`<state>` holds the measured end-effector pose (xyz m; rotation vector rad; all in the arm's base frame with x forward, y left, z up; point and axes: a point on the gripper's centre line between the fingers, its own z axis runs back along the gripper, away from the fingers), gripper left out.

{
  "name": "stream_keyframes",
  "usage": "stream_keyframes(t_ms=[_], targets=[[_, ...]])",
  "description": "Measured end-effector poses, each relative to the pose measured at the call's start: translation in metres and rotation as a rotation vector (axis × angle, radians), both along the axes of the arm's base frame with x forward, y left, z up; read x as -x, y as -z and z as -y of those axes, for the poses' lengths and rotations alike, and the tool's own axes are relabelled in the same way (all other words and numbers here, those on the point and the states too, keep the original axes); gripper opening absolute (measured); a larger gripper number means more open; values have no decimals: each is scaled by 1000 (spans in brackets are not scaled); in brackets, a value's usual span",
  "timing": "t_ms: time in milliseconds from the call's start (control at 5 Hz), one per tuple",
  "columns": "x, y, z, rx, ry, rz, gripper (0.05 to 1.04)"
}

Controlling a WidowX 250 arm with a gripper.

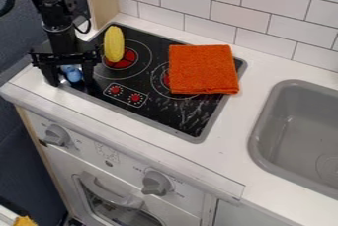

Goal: Move the blue spoon to the bottom left of the stove

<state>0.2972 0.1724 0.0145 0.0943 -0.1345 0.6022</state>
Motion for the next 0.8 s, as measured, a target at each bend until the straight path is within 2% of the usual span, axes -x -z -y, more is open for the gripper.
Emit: stream_keyframes(t_ms=[200,600,800], targets=[[-3,-5,12,-5,44,-60,1001],[-13,-40,26,-57,71,-13,1001],[-18,-56,31,-74,95,-53,1001]])
